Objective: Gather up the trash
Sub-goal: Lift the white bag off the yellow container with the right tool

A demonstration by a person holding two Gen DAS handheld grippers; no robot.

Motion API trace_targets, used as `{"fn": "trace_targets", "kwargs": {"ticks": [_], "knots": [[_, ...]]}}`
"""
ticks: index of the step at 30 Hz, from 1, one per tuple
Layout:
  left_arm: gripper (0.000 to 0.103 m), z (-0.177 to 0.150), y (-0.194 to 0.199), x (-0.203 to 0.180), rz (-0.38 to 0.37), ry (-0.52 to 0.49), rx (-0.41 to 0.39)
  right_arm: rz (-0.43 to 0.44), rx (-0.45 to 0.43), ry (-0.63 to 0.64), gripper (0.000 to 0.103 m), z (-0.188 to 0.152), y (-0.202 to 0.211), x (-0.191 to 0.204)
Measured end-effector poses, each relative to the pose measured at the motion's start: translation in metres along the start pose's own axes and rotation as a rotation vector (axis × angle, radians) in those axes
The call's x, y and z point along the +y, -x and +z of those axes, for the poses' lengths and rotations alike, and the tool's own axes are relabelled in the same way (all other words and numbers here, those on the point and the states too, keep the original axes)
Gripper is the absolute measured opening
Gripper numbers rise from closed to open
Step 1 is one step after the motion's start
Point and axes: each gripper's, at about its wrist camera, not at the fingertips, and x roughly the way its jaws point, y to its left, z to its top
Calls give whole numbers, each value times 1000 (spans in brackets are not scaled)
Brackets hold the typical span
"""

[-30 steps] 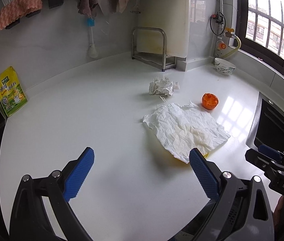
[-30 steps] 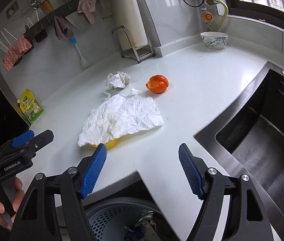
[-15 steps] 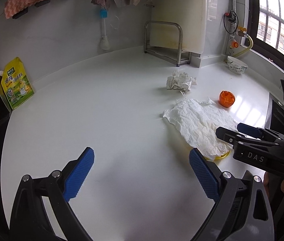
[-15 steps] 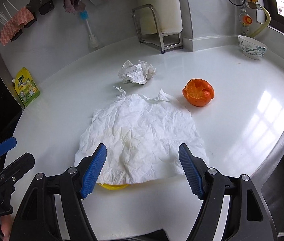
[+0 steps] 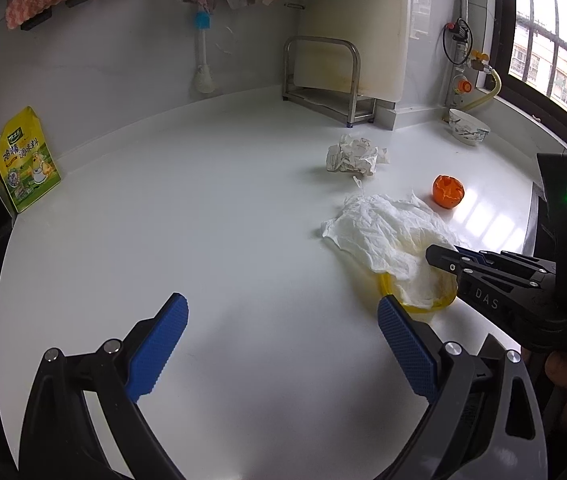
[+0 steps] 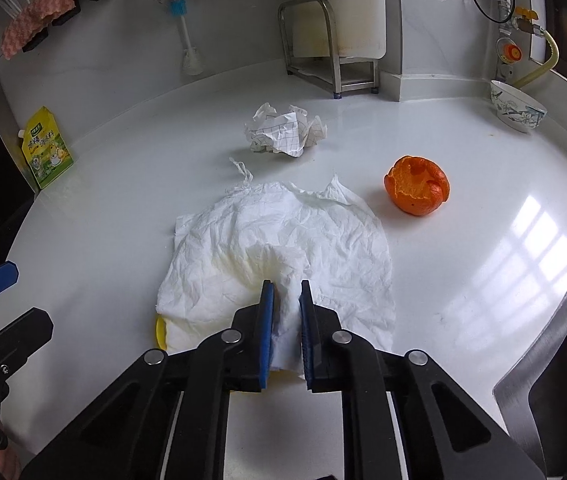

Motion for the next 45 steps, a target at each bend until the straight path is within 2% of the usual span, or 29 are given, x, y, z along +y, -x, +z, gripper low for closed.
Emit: {"fn": "trace_targets", "kwargs": {"ticks": [7,13,19,29,35,45], "knots": [[94,1,1,-5,-10,-1,-2,77,-48,-48,6,6,18,-4],[94,1,2,-15,-23,-16,-1,206,-8,-192,6,10,17,-28],[94,0,2,-21,-25,-30,-1,268,-5,-214,6,8,21,-34],[94,-1,1,-21,-25,-34,5,212,-30,-201,11,2,24,-37],[94,-2,0,-21,-27,-30,5,194,-62,-186,2,5,31,-36],[94,1,-3,-36,-51,-14,6,145,-168,-249,2,1,66,-64]]}}
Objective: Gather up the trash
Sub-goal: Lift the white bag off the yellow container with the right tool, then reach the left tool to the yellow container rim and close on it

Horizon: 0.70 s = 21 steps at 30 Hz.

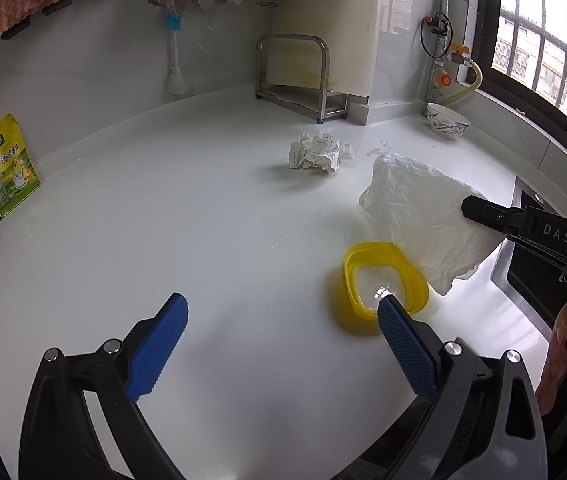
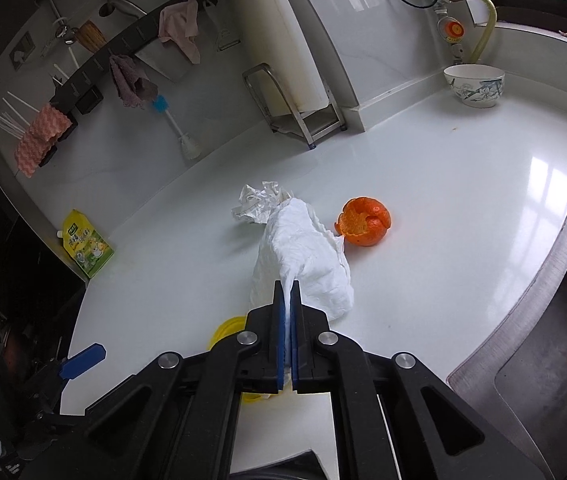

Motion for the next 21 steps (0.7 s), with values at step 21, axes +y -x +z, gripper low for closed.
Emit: {"fn": "trace_targets", "kwargs": {"ticks": [21], "knots": [[95,3,-55,-68,-26,-16,113,-76,-83,-12,2,-20,52,-42]]}}
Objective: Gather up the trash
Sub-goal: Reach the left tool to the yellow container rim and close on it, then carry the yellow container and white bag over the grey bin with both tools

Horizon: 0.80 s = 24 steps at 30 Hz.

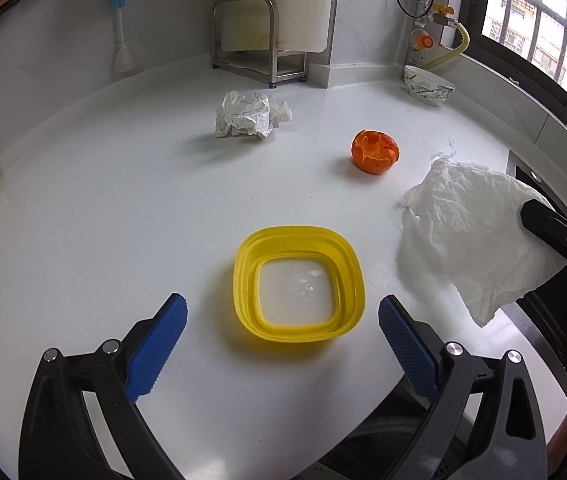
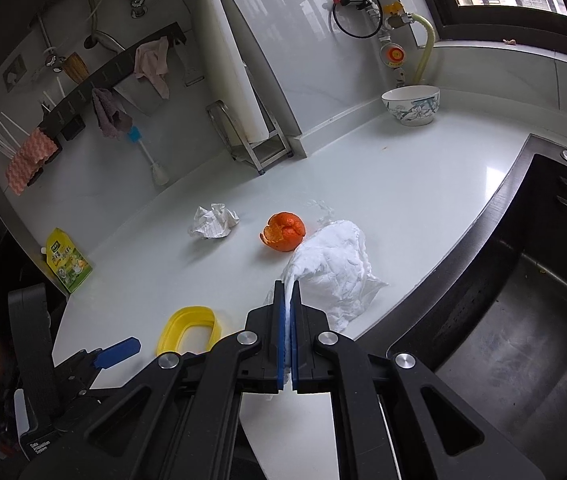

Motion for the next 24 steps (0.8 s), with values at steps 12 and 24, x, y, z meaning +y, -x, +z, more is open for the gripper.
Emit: {"fn": "trace_targets", "kwargs": {"ticks": [12,24], "knots": [[91,6,-25,-4,74,6,45,12,2,9,2,-3,-2,-2],[68,1,-10,-3,43,0,14,10,24,30,2,-11,-3,5]]}}
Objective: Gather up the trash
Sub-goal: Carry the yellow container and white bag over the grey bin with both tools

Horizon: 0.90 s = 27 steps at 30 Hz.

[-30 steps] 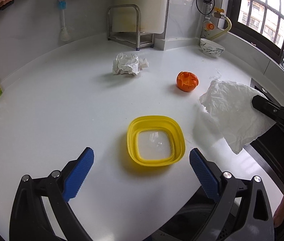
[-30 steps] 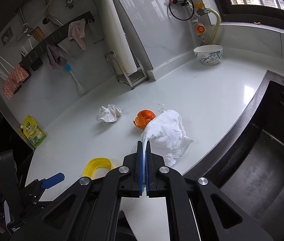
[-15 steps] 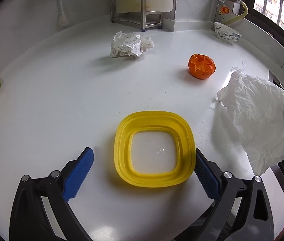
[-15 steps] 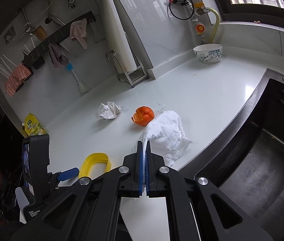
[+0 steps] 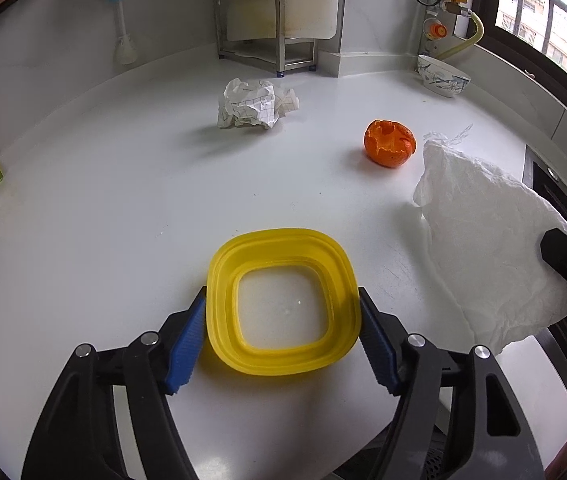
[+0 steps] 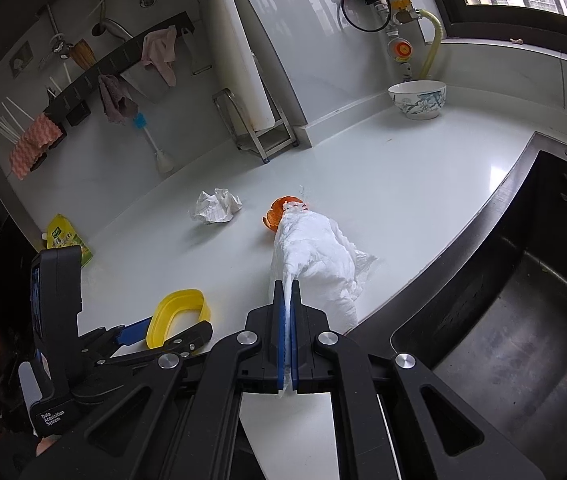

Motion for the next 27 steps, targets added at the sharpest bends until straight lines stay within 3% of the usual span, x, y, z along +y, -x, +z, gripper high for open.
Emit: {"fn": "trace_targets", "kwargs": {"ticks": [14,27], "knots": [[68,-34,59,30,-9,10,-59,33,2,2,2,-27,33,29],[68,-83,111,26,-62,-34,-92,6,4,-65,2,-90,95,47]]}}
